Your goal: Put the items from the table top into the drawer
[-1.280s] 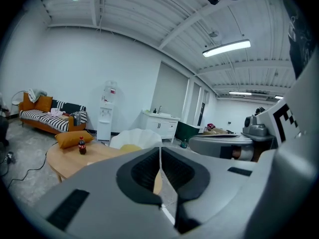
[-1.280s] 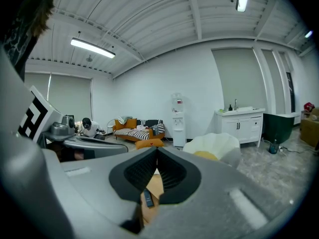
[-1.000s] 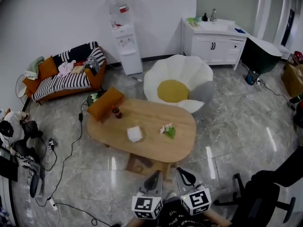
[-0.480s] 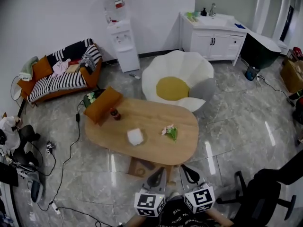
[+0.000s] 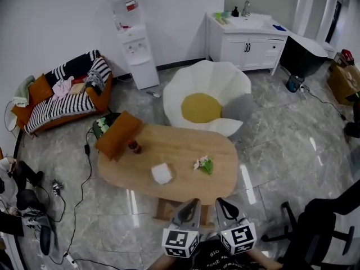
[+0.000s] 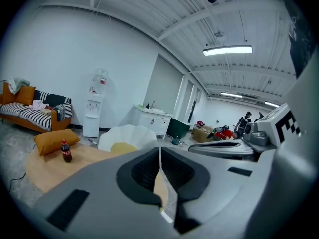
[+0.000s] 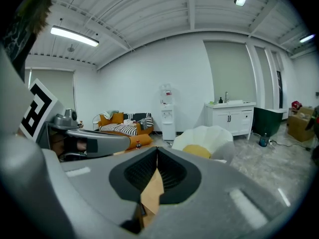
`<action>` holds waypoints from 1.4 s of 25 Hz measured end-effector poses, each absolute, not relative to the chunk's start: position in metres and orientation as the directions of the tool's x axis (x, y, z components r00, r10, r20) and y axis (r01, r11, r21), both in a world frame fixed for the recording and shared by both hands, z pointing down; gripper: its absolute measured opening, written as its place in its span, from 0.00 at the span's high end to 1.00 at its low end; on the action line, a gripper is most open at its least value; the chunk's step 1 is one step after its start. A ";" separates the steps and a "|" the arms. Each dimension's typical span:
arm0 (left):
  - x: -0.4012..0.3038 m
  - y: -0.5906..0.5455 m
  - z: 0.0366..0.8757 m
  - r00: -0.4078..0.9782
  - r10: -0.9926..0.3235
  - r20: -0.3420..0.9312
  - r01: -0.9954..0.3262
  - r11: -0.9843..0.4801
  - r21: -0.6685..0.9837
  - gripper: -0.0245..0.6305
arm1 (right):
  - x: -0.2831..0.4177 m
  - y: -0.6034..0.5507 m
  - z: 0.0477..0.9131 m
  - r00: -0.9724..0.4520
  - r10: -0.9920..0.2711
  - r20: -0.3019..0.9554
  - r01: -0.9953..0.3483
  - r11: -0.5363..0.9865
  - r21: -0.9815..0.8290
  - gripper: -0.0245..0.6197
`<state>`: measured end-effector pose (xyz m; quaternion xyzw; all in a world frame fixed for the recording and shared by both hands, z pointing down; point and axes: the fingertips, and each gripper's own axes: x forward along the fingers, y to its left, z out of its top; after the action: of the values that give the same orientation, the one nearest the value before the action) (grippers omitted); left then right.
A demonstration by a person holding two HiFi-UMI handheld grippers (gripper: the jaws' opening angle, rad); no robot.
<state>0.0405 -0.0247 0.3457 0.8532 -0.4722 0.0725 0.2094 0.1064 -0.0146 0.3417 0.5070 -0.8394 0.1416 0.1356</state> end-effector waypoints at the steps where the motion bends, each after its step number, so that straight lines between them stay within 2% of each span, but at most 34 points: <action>1: 0.038 -0.029 0.346 0.551 -0.770 0.322 -0.832 -0.474 0.289 0.93 | 0.105 -0.019 0.342 -0.441 -0.817 0.372 -0.893 0.439 -0.095 0.95; 6: 0.027 -0.052 0.346 0.592 -0.737 0.325 -0.804 -0.516 0.293 0.93 | 0.087 -0.039 0.344 -0.431 -0.812 0.393 -0.896 0.437 -0.079 0.95; 18: 0.006 -0.109 0.352 0.660 -0.680 0.320 -0.751 -0.591 0.295 0.93 | 0.068 -0.100 0.354 -0.291 -0.867 0.405 -0.955 0.289 -0.068 0.95; 25: 0.007 -0.130 0.364 0.691 -0.640 0.337 -0.722 -0.625 0.297 0.93 | 0.063 -0.118 0.364 -0.254 -0.871 0.421 -0.966 0.254 -0.057 0.95; 31: 0.009 -0.141 0.379 0.675 -0.642 0.365 -0.737 -0.608 0.294 0.93 | 0.068 -0.130 0.376 -0.264 -0.857 0.441 -0.963 0.255 -0.081 0.89; 35: 0.016 -0.149 0.391 0.664 -0.643 0.381 -0.746 -0.599 0.291 0.93 | 0.073 -0.140 0.388 -0.296 -0.834 0.467 -0.954 0.285 -0.094 0.77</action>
<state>0.0162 -0.1489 0.3905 0.8861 -0.3919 0.1192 0.2170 0.0731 -0.1396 0.3877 0.5698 -0.7843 0.1808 0.1662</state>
